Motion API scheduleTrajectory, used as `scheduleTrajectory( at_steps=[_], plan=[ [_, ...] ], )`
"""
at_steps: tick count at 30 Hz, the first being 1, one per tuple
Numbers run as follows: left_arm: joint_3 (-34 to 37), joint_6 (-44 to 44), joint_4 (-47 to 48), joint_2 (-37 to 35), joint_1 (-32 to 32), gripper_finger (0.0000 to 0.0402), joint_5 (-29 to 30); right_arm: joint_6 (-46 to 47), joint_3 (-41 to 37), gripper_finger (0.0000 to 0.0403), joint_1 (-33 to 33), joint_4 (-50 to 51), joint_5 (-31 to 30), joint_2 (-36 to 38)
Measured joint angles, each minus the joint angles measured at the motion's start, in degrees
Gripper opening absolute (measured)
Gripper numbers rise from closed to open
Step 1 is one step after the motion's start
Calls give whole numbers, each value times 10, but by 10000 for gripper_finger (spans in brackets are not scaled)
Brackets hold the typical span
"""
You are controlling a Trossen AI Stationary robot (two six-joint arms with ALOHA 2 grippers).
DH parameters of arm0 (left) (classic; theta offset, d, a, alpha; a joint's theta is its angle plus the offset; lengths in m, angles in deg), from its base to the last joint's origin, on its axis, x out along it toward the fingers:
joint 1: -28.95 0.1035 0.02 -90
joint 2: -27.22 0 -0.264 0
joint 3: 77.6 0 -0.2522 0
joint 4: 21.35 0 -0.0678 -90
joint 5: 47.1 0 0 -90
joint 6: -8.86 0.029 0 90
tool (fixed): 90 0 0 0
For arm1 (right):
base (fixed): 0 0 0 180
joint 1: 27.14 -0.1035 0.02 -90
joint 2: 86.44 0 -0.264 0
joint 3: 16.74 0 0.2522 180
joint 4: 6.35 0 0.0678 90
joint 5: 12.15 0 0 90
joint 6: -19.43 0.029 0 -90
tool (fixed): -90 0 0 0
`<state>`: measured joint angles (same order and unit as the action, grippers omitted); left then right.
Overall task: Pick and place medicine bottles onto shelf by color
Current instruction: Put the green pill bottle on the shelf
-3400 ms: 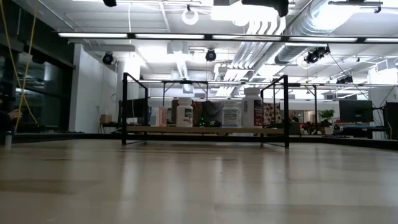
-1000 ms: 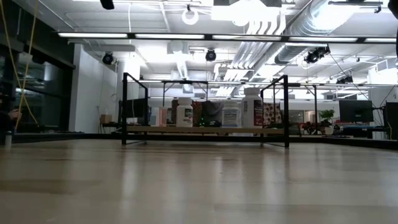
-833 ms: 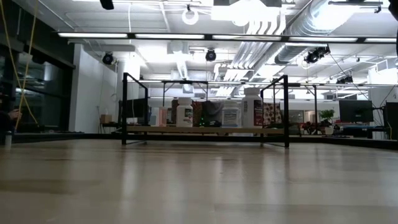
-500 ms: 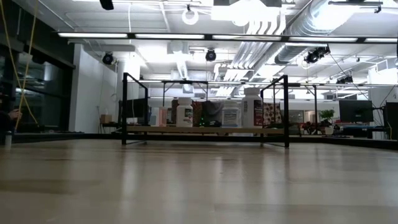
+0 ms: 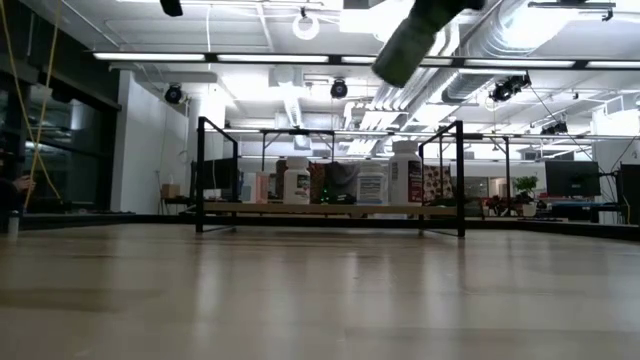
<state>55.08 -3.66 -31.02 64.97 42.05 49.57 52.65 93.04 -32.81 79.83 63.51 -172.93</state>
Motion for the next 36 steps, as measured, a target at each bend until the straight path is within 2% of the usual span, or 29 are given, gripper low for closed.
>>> scheduleTrajectory(
  at_steps=[6,12,18,28,36],
  plan=[
    [0,-8,0,0,0,179,0,-113,92,173,171,67,55,-71],
    [0,-8,0,0,0,179,9,-146,140,173,268,163,99,-171],
    [0,-8,0,0,0,179,17,-188,141,173,301,160,103,-234],
    [0,-8,0,0,0,179,17,-213,142,173,324,132,88,-282],
    [0,-8,0,0,0,179,17,-337,142,173,324,122,53,-304]
  ],
)
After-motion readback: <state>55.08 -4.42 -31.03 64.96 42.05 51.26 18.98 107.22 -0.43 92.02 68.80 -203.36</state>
